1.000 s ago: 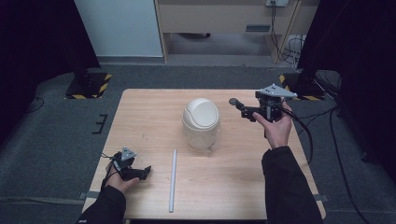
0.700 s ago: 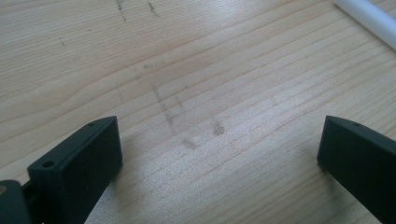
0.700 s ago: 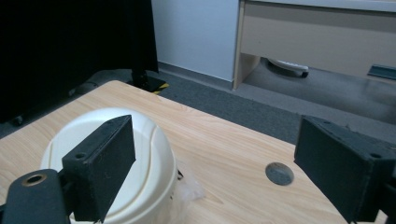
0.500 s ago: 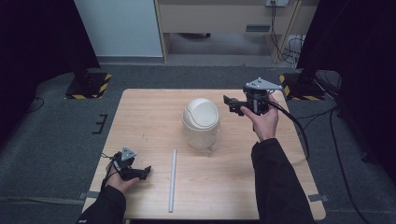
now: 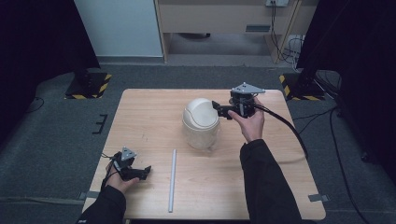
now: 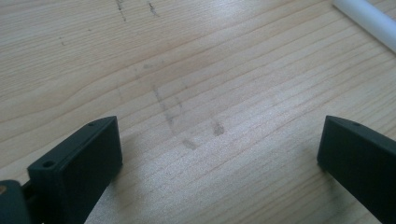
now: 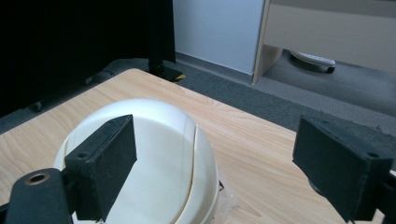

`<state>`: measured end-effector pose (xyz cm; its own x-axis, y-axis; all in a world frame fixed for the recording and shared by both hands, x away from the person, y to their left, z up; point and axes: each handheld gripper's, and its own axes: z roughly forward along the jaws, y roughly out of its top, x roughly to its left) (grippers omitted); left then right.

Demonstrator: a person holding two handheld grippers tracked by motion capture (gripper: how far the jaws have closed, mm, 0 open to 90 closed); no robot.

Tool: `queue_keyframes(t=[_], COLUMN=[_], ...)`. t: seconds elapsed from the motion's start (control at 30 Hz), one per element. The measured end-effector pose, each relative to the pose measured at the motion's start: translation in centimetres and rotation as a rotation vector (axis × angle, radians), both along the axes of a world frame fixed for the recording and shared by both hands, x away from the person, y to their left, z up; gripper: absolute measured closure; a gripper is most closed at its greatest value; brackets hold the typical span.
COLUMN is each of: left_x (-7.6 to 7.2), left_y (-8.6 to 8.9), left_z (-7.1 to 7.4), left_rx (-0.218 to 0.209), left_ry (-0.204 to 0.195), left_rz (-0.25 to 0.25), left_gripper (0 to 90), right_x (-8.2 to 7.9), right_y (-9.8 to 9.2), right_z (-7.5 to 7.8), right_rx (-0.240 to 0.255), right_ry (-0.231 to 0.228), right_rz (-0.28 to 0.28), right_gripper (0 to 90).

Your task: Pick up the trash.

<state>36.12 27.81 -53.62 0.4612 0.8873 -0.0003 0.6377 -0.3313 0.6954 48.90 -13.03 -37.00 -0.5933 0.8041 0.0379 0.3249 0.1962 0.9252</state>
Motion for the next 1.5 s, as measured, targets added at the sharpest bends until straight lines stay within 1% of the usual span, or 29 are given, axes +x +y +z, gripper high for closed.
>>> queue_keyframes(t=[0.17,0.33,0.37,0.47,0.57,0.67,0.77,0.8,1.13,1.27,1.5], left_x=[0.0,0.0,0.0,0.0,0.0,0.0,0.0,0.0,0.0,0.0,0.0], left_y=[0.0,0.0,0.0,0.0,0.0,0.0,0.0,0.0,0.0,0.0,0.0], left_z=[0.0,0.0,0.0,0.0,0.0,0.0,0.0,0.0,0.0,0.0,0.0], left_rx=[0.0,0.0,0.0,-0.001,0.0,-0.001,-0.001,0.0,-0.002,-0.002,-0.002], left_ry=[0.0,0.0,0.0,0.0,0.0,0.0,0.0,0.0,0.0,0.0,0.0], left_rz=[-0.001,-0.001,-0.001,-0.001,-0.001,-0.001,-0.001,-0.001,-0.001,-0.001,-0.001], left_gripper=[0.0,0.0,0.0,0.0,0.0,0.0,0.0,0.0,0.0,0.0,0.0], right_x=[0.2,0.1,0.1,0.1,0.2,0.2,0.1,0.1,0.2,0.4,0.7], right_y=[0.5,0.8,0.9,1.1,1.5,1.7,1.9,2.0,2.2,2.4,2.7], right_z=[-0.8,-1.4,-1.7,-2.1,-2.5,-2.8,-3.1,-3.2,-3.9,-4.3,-4.8], right_rx=[0.001,-0.006,-0.008,-0.031,-0.037,-0.047,-0.066,-0.071,-0.113,-0.136,-0.154], right_ry=[0.023,0.032,0.038,0.051,0.058,0.067,0.063,0.071,0.099,0.128,0.155], right_rz=[0.004,0.01,0.011,0.021,0.032,0.03,0.027,0.029,0.037,0.039,0.04], right_gripper=[14.1,13.8,13.5,13.3,13.3,13.9,14.7,14.8,14.4,16.6,16.6])
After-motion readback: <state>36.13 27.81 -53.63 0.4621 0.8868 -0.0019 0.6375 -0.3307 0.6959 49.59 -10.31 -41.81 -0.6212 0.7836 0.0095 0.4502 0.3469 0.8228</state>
